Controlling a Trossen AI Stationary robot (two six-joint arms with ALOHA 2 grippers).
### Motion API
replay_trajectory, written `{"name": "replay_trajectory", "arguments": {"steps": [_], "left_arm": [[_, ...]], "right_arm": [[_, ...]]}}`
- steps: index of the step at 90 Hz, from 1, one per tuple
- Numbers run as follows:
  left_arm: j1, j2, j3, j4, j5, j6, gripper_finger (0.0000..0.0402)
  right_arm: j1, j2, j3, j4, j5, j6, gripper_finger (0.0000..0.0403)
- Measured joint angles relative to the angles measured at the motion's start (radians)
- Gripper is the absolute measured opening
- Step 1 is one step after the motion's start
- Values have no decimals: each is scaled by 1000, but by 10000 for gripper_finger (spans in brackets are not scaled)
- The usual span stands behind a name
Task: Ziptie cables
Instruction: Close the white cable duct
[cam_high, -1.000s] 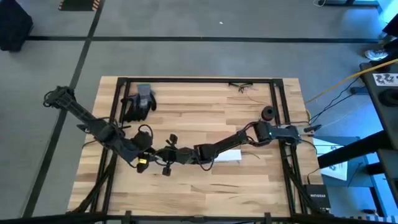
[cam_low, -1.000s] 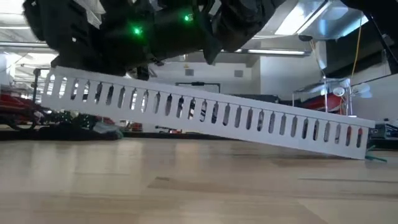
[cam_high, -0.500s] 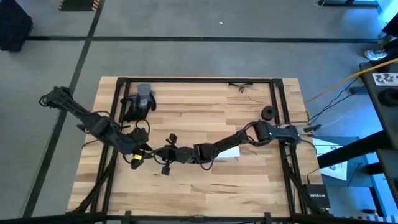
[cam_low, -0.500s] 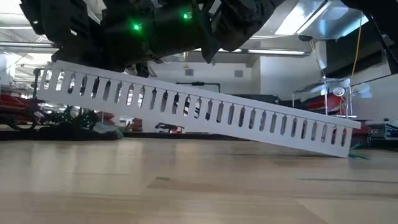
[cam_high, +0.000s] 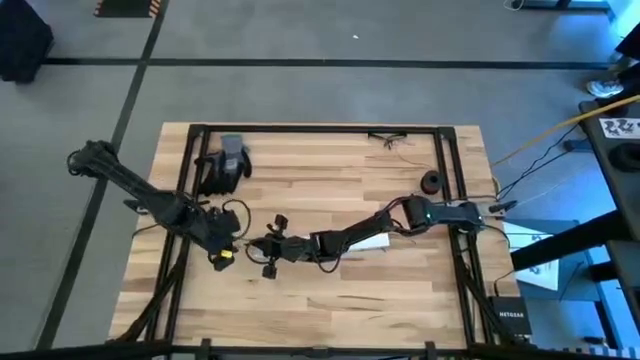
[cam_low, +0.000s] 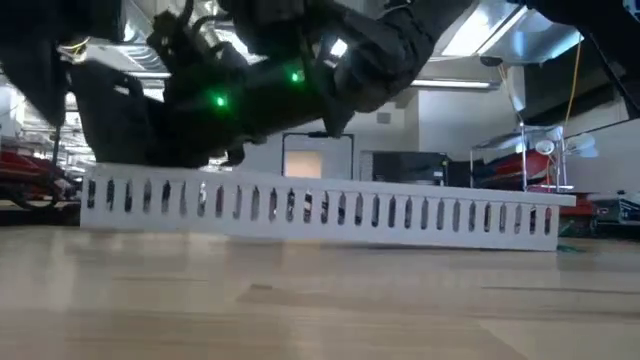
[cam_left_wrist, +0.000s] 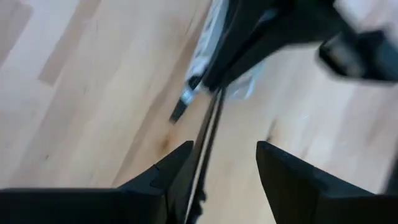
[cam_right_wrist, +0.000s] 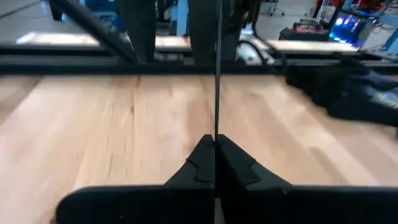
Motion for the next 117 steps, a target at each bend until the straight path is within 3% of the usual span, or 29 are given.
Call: {"name": "replay_trajectory", "arguments": {"steps": [19,41,60,87,117], "left_arm": [[-3,64,-4,-6,135,51,166],[-60,51,16,56,132,171,166],[-80,59,12,52,135,418,166],[-97,117,12,52,145,574,166],[-99,140,12,58,145,565,166]], "right_arm": [[1,-1,1,-49,1,-22,0],[2,-3,0,-56,0,-52,0],[-4,-4,0,-52,-8,-57,0],[-3,-3,-2,-49,-12,-66,0],[4,-5,-5,24,-98,-79,0]]}}
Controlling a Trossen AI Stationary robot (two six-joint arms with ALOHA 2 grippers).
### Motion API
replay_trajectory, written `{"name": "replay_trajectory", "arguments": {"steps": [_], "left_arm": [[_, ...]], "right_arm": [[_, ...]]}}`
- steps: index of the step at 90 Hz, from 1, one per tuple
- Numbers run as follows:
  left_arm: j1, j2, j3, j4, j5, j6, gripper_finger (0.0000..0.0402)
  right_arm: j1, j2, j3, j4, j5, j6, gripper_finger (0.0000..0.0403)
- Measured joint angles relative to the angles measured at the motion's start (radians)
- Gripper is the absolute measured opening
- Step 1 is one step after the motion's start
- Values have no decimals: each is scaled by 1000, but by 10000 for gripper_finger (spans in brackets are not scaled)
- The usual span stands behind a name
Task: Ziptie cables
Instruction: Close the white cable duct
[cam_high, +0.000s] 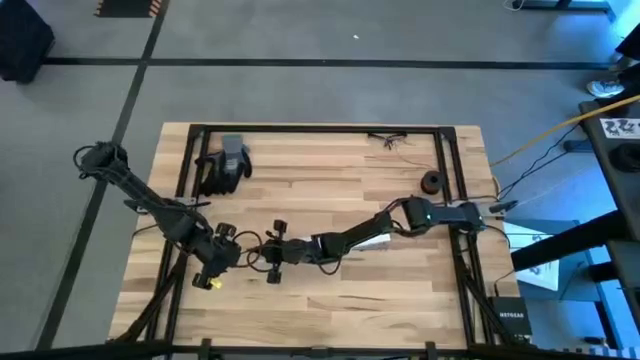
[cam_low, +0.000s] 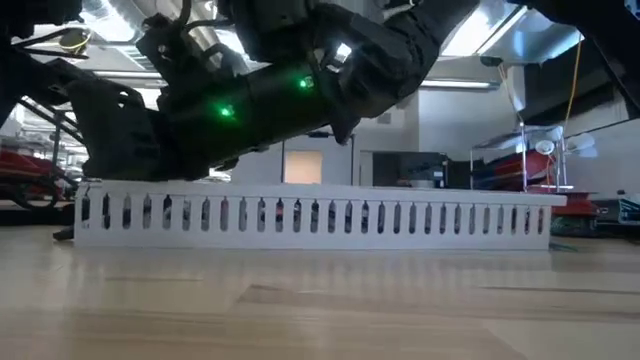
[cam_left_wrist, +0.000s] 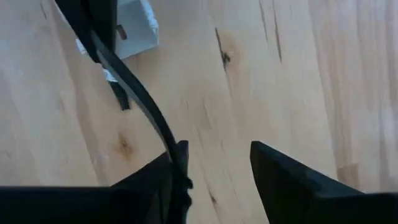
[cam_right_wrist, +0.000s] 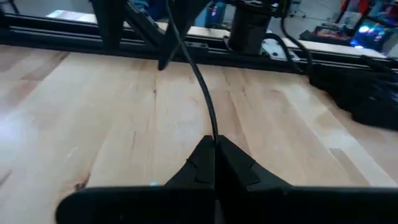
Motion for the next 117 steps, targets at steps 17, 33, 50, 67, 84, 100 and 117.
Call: {"name": "replay_trajectory", "arguments": {"steps": [17,33,50,67,84,100,117], "left_arm": [[0,1,0,2,-3,0,166],[0,1,0,2,-5,-2,166],[-27,4,0,1,-10,-1,166],[-72,5,0,-1,-25,-44,166],[-130,5,0,-1,-60,-94,166],[-183,5,0,1,-88,-178,167],[-221,20,0,14,-127,-207,167]], "right_arm": [[13,3,35,-18,-60,1,0],[14,-19,57,-64,-15,1,0],[11,-82,57,-115,67,-49,0],[12,-135,57,-208,157,-79,0],[13,-174,58,-243,201,-109,0],[15,-217,61,-306,265,-130,0],[13,-244,62,-327,277,-156,0]]}}
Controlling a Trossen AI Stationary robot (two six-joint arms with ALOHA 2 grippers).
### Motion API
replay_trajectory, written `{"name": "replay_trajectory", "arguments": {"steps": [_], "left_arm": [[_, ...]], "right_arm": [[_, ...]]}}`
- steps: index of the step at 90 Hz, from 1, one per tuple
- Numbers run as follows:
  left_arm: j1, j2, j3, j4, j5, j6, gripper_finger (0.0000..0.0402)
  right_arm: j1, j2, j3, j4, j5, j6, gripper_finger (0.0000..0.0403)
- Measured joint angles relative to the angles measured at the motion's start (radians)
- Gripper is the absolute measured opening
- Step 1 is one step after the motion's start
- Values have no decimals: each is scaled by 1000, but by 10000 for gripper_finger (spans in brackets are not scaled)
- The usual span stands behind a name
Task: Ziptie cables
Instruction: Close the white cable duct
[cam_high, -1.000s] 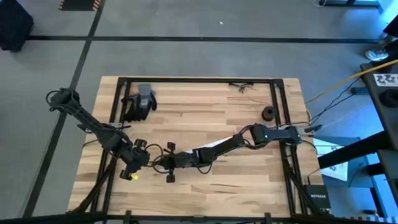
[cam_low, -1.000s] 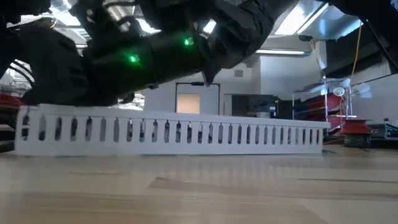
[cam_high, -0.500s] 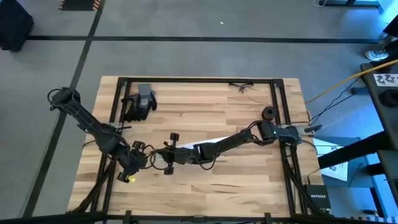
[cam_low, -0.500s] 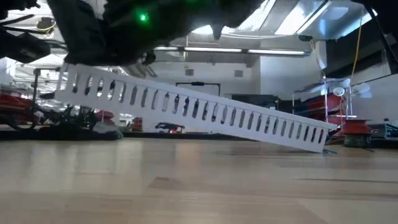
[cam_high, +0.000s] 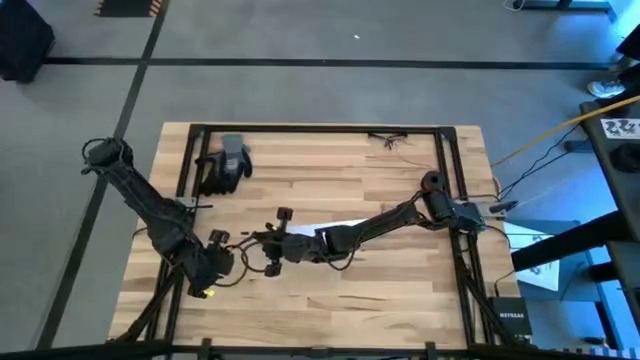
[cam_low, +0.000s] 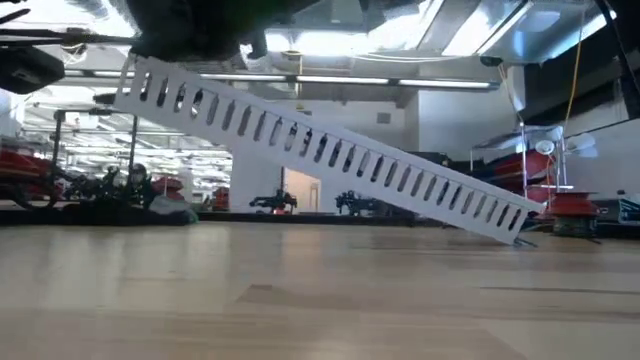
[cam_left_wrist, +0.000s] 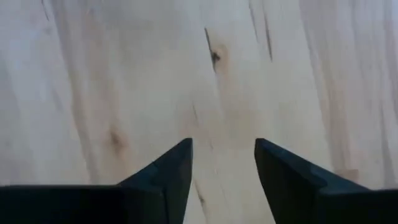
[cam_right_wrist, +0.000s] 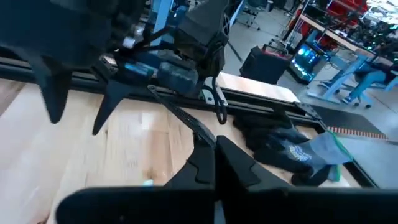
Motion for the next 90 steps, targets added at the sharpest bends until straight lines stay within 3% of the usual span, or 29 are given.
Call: {"name": "replay_trajectory", "arguments": {"steps": [14,48,62,76,90], "left_arm": [[-25,21,0,28,-9,-42,167],[-94,158,-2,18,4,-104,167],[-150,196,-3,53,15,-79,166],[-154,201,-3,69,-48,38,166],[-140,201,-3,71,-85,206,166]], "right_arm": [[-15,0,1,-91,17,27,0],[-47,-5,0,-128,49,-43,0],[-51,-8,-2,-90,-101,6,0],[-47,-30,-3,-45,-228,45,0],[-47,13,-4,-56,-252,78,0]]}}
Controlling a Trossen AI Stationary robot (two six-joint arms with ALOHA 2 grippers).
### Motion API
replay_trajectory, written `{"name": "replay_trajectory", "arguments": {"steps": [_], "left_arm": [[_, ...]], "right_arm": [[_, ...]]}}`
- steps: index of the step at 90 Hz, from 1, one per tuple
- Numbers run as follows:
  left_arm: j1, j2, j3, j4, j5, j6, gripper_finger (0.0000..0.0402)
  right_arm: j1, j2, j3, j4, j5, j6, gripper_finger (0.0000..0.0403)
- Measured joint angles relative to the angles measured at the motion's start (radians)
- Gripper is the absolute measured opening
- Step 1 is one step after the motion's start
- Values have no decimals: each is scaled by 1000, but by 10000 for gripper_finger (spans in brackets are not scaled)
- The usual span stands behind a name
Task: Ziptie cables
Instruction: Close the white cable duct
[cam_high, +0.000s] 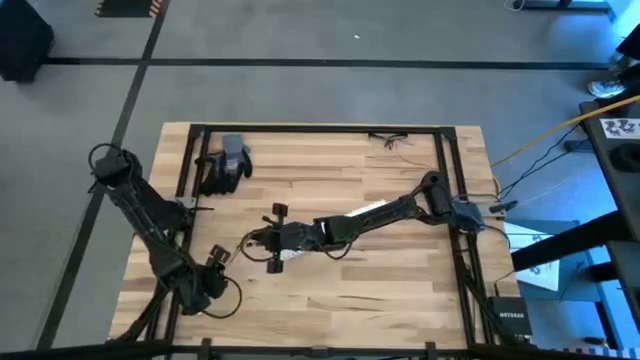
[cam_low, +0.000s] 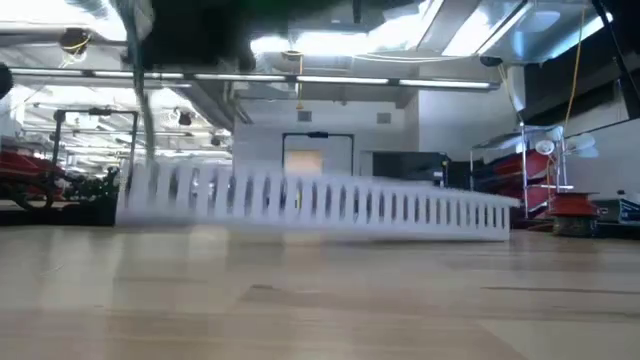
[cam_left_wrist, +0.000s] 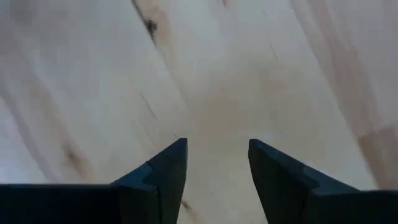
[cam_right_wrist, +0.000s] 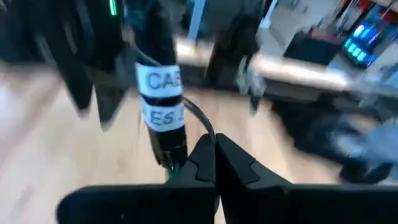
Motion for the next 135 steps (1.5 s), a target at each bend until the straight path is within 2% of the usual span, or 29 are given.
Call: {"name": "replay_trajectory", "arguments": {"steps": [21,45,63,74,114,126,135], "left_arm": [[9,0,0,18,-65,285,166],[13,0,0,80,-158,609,166],[36,0,1,80,-169,776,166],[51,0,1,82,-170,791,166],[62,-1,2,114,-170,639,166],[62,-1,2,119,-170,637,166],[63,-1,2,128,-170,637,166]], "right_arm": [[-1,14,3,16,-120,-7,0],[3,29,3,9,-136,-18,0],[4,30,3,-8,-138,-22,0],[4,30,3,-14,-140,-22,0],[5,31,3,-13,-141,-1,2],[5,32,3,-13,-144,62,12],[5,32,3,-13,-145,81,35]]}}
